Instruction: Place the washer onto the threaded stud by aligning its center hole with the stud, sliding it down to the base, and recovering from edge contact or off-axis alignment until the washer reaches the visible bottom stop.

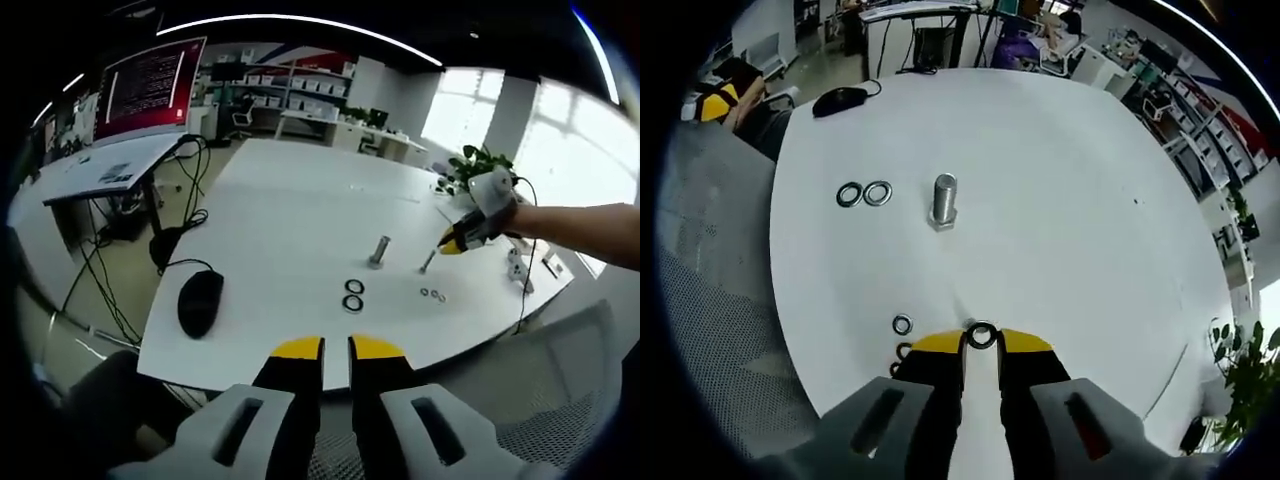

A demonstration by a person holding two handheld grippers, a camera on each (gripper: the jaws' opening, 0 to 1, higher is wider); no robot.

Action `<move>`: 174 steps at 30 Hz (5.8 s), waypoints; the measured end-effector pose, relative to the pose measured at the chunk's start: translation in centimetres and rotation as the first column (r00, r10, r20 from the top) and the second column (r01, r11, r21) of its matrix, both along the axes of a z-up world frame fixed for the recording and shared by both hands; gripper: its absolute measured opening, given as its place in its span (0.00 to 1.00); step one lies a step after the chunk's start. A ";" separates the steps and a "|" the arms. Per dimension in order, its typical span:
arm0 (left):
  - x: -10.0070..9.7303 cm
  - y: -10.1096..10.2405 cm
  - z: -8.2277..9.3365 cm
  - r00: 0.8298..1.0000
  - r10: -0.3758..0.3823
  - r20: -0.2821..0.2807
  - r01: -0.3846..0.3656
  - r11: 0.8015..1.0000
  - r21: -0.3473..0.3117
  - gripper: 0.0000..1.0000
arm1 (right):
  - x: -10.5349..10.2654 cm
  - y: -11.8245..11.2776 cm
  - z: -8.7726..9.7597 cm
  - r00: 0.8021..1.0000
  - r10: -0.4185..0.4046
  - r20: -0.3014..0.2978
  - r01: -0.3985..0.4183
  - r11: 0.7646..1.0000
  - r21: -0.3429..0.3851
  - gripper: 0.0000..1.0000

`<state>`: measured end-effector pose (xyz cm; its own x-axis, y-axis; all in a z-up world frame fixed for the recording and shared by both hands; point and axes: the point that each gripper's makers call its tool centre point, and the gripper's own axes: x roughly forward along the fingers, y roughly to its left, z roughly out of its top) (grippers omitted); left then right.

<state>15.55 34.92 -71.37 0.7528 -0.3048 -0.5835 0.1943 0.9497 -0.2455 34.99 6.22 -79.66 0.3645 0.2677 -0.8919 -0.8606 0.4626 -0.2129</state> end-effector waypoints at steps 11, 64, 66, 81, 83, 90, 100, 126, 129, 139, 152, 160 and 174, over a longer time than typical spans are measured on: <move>0.1 0.0 0.0 1.000 -0.003 -0.002 0.003 1.000 0.002 0.07 | 0.1 0.2 -0.9 1.000 0.011 -0.013 -0.011 0.999 -0.032 0.13; 0.1 0.2 0.0 1.000 0.015 -0.001 -0.015 1.000 -0.001 0.07 | -1.7 0.4 -6.5 0.991 0.043 -0.129 -0.057 0.993 -0.108 0.13; 0.1 0.2 0.0 1.000 0.014 -0.001 -0.014 1.000 -0.001 0.07 | -1.9 0.4 -6.4 0.990 0.037 -0.135 -0.051 0.994 -0.101 0.13; 0.1 0.2 0.1 1.000 0.018 0.008 -0.018 1.000 -0.006 0.07 | -3.7 0.7 -6.3 0.982 0.087 -0.168 -0.105 0.990 -0.098 0.13; 0.1 0.2 0.1 1.000 0.017 0.009 -0.017 1.000 -0.006 0.07 | -3.7 0.6 -6.4 0.982 0.079 -0.173 -0.096 0.991 -0.093 0.13; 0.1 0.2 0.1 1.000 0.011 0.007 -0.011 1.000 -0.004 0.07 | -4.1 0.4 -7.0 0.972 0.162 -0.169 -0.174 0.983 -0.063 0.17; 0.1 0.1 0.0 1.000 0.002 0.001 -0.002 1.000 0.000 0.07 | -3.7 -0.4 -6.0 0.983 0.071 -0.171 -0.068 0.997 0.026 0.27; 0.1 0.0 0.0 1.000 -0.004 0.002 0.004 1.000 -0.003 0.06 | -7.9 -1.9 -4.1 0.985 0.027 -0.168 -0.006 0.992 0.127 0.27; 0.0 0.0 0.0 1.000 -0.010 0.000 0.010 1.000 -0.001 0.06 | -8.4 -2.0 -4.2 0.985 0.023 -0.170 0.001 0.991 0.136 0.27; 0.0 -0.1 -0.1 1.000 -0.017 -0.006 0.017 1.000 0.002 0.06 | -9.4 -2.3 -5.1 0.983 0.041 -0.180 -0.021 0.994 0.111 0.27; -0.2 -0.2 -0.5 0.999 -0.035 -0.034 0.036 0.999 0.020 0.07 | -9.3 -1.5 -6.0 0.976 0.063 -0.209 -0.052 0.997 0.060 0.26; -0.2 -0.2 -0.5 0.999 -0.037 -0.035 0.038 0.999 0.023 0.07 | -9.0 -1.4 -6.2 0.975 0.083 -0.208 -0.078 0.996 0.032 0.26; -0.1 -0.1 -0.5 0.999 -0.032 -0.034 0.033 0.999 0.021 0.07 | -8.5 -1.4 -7.2 0.966 0.121 -0.229 -0.128 0.992 -0.017 0.25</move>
